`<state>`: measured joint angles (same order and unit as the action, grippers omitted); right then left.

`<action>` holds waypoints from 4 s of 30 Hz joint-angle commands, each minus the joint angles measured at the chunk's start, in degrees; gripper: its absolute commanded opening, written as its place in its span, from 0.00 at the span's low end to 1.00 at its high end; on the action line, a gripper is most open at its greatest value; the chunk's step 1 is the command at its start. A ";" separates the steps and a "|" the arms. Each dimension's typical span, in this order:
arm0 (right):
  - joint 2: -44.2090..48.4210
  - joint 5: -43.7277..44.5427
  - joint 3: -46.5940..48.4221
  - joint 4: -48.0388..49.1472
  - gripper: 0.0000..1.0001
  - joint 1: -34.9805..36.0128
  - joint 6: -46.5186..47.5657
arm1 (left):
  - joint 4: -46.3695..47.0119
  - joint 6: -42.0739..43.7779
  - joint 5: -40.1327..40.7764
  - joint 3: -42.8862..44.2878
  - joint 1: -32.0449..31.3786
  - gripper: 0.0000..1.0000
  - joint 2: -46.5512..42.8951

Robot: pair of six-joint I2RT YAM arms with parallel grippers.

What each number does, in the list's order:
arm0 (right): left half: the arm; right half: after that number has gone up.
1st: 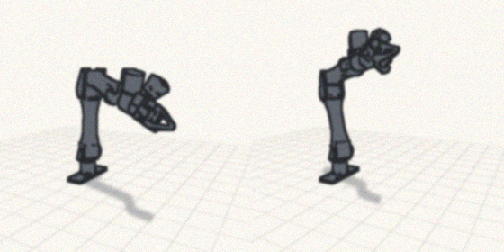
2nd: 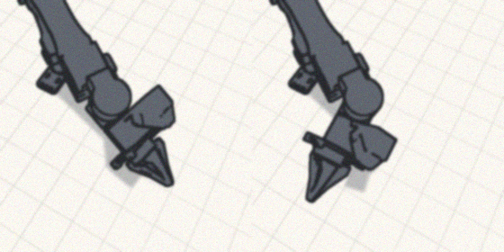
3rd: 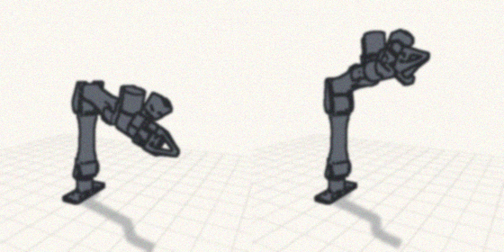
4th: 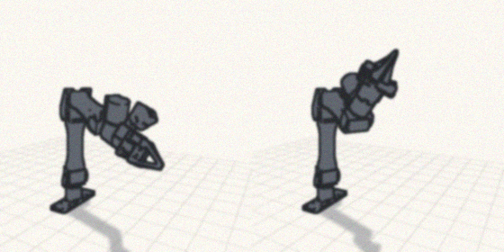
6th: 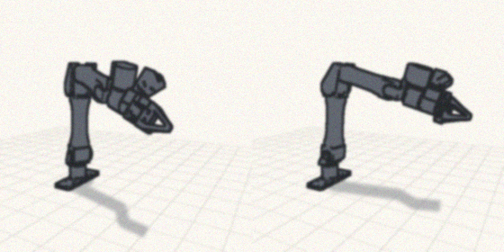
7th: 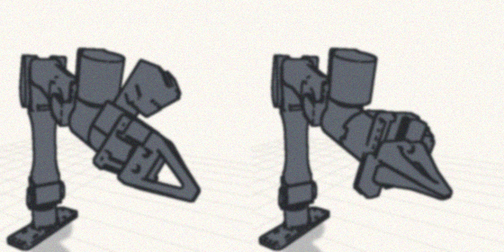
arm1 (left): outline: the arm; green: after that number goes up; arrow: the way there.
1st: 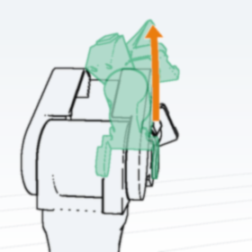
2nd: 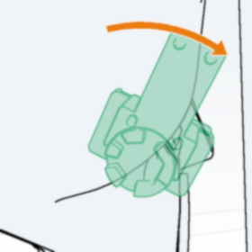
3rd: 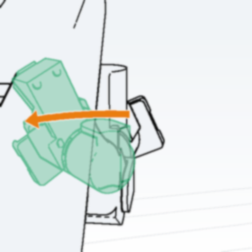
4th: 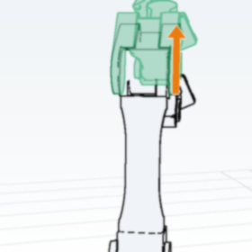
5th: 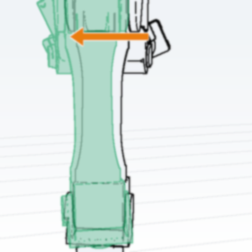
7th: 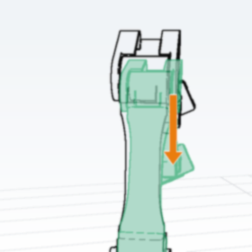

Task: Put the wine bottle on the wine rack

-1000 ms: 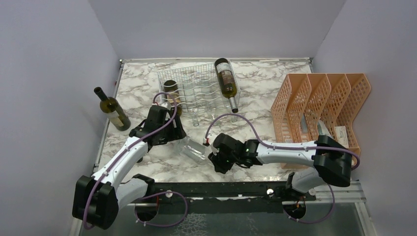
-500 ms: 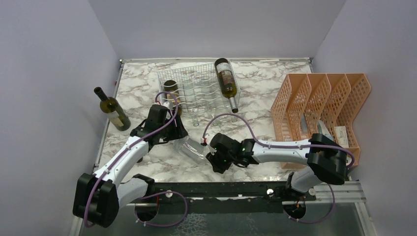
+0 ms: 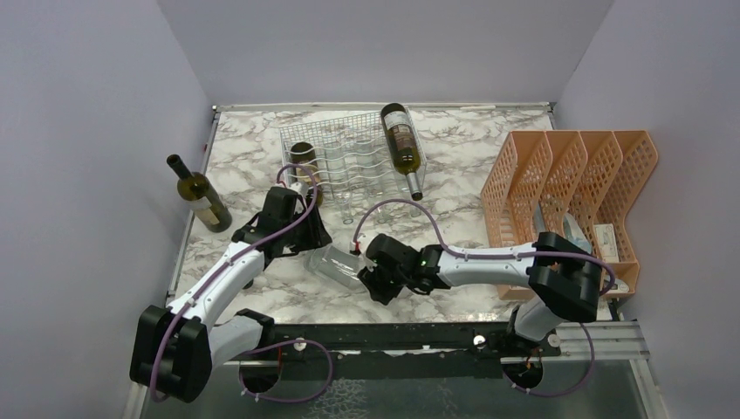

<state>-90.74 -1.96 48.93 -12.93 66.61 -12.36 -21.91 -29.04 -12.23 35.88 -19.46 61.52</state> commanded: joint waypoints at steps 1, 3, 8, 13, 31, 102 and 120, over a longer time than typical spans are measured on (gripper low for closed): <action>-1.33 2.58 1.44 3.76 0.49 -0.53 0.46 | -1.56 0.30 -1.82 -1.16 -0.33 0.50 0.32; -1.37 2.45 1.47 4.03 0.51 -0.57 0.41 | -1.58 0.30 -1.75 -1.08 -0.32 0.50 0.38; -2.01 1.90 1.78 5.12 0.52 -0.53 0.64 | -1.56 0.29 -1.90 -1.07 -0.27 0.49 0.27; -3.24 1.47 1.84 7.03 0.52 -0.52 1.87 | -1.66 0.14 -2.10 -1.15 -0.31 0.49 0.25; -5.26 3.96 -2.08 15.59 0.24 -0.51 2.84 | -1.69 -0.41 -2.74 -1.43 -0.32 0.45 -0.06; -16.86 20.01 55.66 -13.51 0.01 -20.34 -14.55 | -11.16 8.65 21.30 16.78 -0.56 0.79 -38.49; -26.04 22.71 63.51 -16.36 0.17 -22.56 -16.09 | -11.27 9.35 20.67 17.21 -0.54 0.79 -38.01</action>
<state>-117.47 16.38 105.97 -36.64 44.77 -27.51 -32.95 -20.25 9.87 53.01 -19.81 23.64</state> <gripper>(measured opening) 0.385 0.791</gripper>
